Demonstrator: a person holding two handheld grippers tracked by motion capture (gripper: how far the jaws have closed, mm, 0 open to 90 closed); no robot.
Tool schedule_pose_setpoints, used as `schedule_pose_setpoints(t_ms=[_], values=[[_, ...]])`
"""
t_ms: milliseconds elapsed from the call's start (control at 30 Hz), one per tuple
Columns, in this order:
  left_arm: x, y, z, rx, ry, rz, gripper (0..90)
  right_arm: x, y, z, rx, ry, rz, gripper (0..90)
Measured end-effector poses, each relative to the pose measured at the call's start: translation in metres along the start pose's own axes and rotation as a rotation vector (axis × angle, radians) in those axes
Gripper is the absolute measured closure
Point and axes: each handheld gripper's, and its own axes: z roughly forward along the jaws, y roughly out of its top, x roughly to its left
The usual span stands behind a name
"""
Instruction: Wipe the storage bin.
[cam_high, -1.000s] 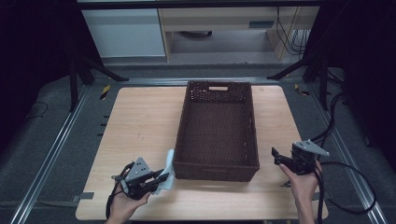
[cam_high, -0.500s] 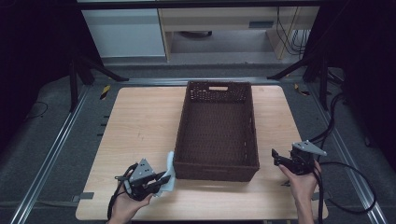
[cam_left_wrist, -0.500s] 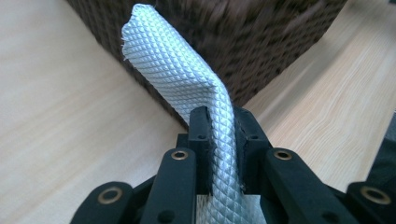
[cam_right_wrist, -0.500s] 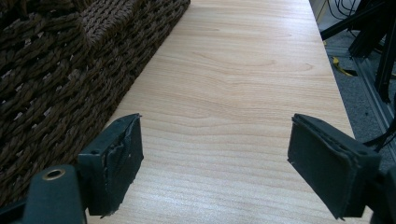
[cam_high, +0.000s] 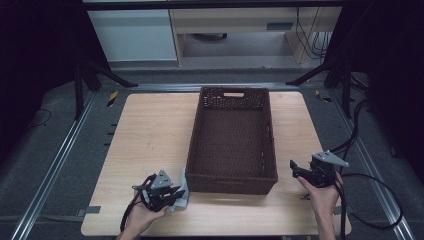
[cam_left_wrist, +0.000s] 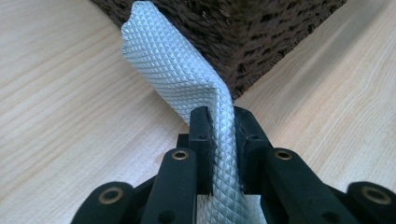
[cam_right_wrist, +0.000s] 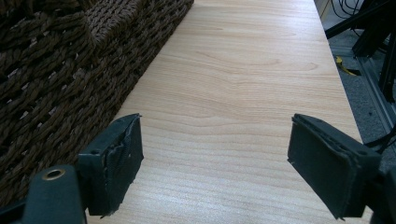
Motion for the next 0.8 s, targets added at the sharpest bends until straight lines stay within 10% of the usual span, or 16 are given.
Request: schedule_pose_setpoints(t_ms=[267,500,800], values=[[0.024,-0.002,-0.039,-0.104,0.081,-0.054,78.4,-0.001,0.0,0.001,0.001,0.001,0.0,18.5],[0.062,-0.017,-0.06,-0.088,0.249,-0.122,78.3,0.001,0.0,0.002,0.008,0.013,0.003,19.8],[0.098,-0.036,-0.063,-0.033,0.344,-0.234,78.0,0.001,0.001,0.002,0.014,0.028,0.005,22.5]])
